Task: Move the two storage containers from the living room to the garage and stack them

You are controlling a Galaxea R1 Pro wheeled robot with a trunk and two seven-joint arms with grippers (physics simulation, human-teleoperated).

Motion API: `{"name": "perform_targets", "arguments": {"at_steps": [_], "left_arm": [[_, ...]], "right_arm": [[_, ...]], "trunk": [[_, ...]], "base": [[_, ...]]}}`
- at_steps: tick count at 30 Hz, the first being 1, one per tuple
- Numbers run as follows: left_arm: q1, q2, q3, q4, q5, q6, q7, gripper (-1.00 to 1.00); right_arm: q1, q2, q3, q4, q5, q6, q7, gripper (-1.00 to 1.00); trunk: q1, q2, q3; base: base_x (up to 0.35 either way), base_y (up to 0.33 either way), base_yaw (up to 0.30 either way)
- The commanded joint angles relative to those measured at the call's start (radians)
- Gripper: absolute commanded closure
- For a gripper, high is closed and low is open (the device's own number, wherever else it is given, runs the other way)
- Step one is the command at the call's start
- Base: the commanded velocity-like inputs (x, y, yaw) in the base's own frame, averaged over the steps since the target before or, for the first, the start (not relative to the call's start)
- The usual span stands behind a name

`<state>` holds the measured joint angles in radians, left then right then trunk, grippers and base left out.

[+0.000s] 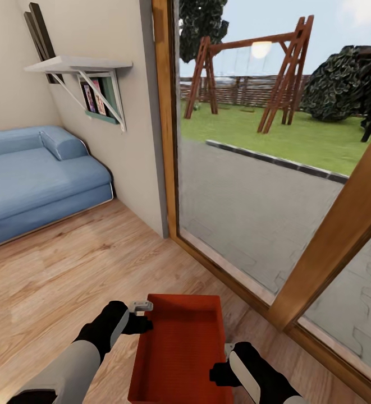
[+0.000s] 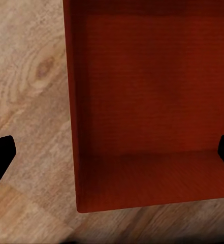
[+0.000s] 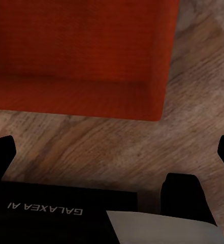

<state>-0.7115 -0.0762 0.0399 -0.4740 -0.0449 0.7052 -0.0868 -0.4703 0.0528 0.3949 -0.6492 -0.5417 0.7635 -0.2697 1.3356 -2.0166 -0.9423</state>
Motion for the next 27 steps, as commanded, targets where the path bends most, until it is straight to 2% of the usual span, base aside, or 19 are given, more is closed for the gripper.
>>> {"name": "perform_targets", "arguments": {"at_steps": [1, 15, 27], "left_arm": [[0.0, -0.001, 0.004, -0.002, -0.005, 0.005, -0.005, -1.0], [0.0, -0.002, 0.004, -0.002, -0.004, 0.005, -0.005, -1.0], [0.0, -0.002, 0.004, -0.002, -0.005, 0.005, -0.005, -1.0]], "right_arm": [[-0.001, -0.001, 0.004, -0.001, -0.011, 0.002, -0.01, -1.0], [-0.001, -0.001, 0.004, -0.001, -0.011, 0.002, -0.01, -1.0], [0.0, -0.001, 0.004, -0.001, -0.011, 0.002, -0.01, -1.0]], "trunk": [[0.0, 0.0, -0.001], [0.0, 0.0, -0.001], [0.046, -0.084, -0.038]], "base": [[0.0, 0.0, 0.0], [0.0, 0.0, 0.0], [0.0, 0.0, 0.0]]}}
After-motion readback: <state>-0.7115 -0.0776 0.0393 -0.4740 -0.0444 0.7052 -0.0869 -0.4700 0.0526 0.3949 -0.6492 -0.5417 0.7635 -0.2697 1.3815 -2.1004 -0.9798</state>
